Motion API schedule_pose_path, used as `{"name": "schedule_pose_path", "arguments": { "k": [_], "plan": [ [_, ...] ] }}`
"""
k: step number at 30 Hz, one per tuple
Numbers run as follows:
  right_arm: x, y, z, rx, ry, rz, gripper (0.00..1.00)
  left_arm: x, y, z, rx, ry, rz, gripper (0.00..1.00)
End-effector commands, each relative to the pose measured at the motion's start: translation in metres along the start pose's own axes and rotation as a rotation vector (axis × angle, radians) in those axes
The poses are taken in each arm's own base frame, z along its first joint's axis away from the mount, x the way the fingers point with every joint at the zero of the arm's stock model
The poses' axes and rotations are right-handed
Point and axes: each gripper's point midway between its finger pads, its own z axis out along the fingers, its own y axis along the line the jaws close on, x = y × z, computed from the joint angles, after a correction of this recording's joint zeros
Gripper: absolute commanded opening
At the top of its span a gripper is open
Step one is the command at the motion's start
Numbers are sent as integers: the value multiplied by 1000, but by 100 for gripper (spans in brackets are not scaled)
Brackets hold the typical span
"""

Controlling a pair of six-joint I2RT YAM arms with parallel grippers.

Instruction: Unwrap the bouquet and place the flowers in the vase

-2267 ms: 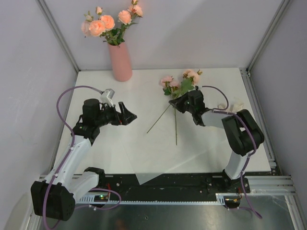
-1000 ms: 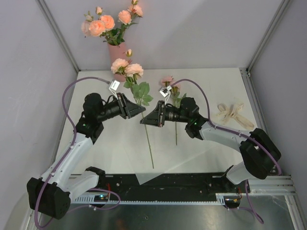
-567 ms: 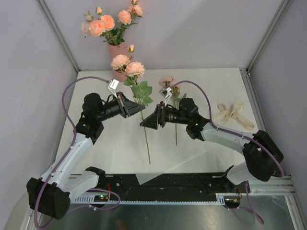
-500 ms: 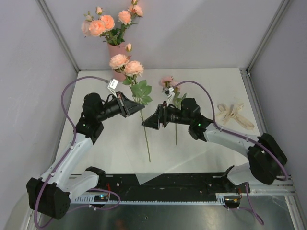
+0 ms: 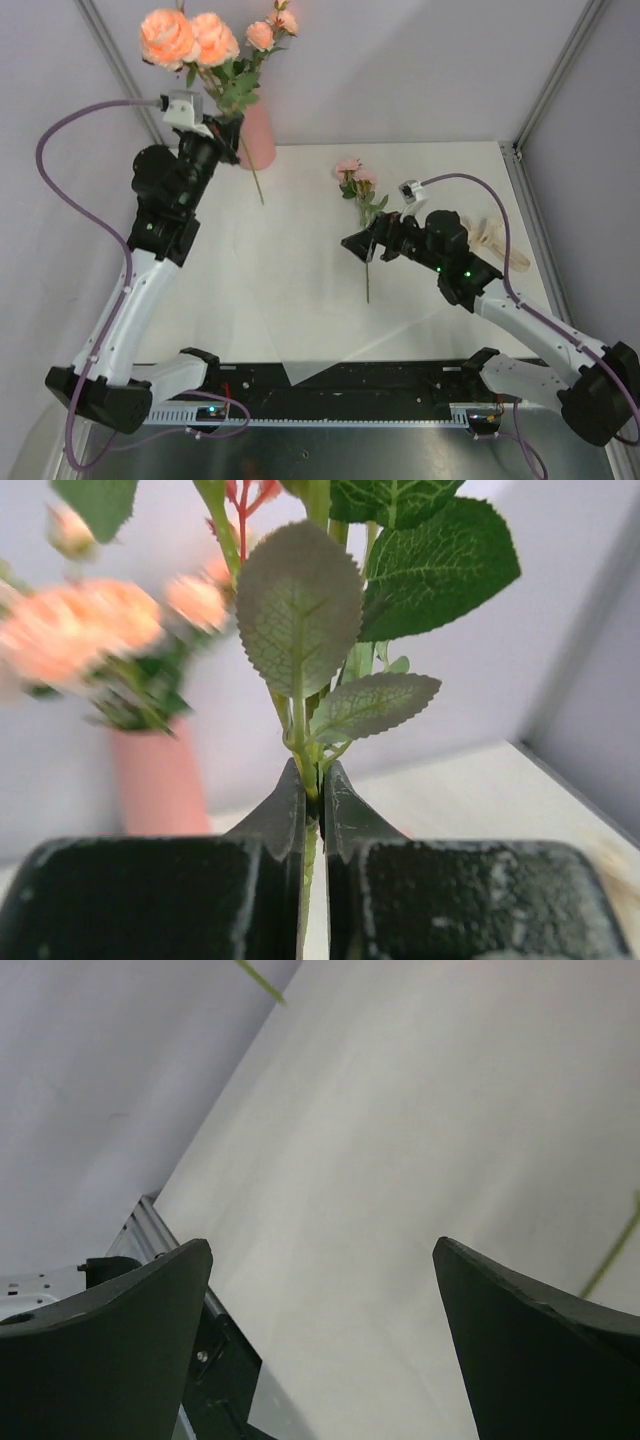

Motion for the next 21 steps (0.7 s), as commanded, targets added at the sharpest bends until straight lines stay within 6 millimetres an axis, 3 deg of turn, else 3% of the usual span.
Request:
{"name": "schedule_pose_path", "arguments": {
  "k": [1, 7, 12, 17, 21],
  "plan": [
    [-16, -16, -23, 94, -70, -29, 99, -61, 60, 29, -271, -168, 296, 0],
    [-23, -23, -39, 113, -116, -26, 99, -116, 72, 87, -255, -295, 321, 0],
    [-24, -21, -43, 101, -119, -27, 99, -151, 78, 116, -231, -430, 325, 0],
    [-24, -17, -44, 84, -117, -22, 99, -168, 88, 141, -214, -533, 295, 0],
    [-26, -14, -45, 74, -124, -25, 99, -164, 90, 158, -182, -552, 285, 0]
  ]
}}
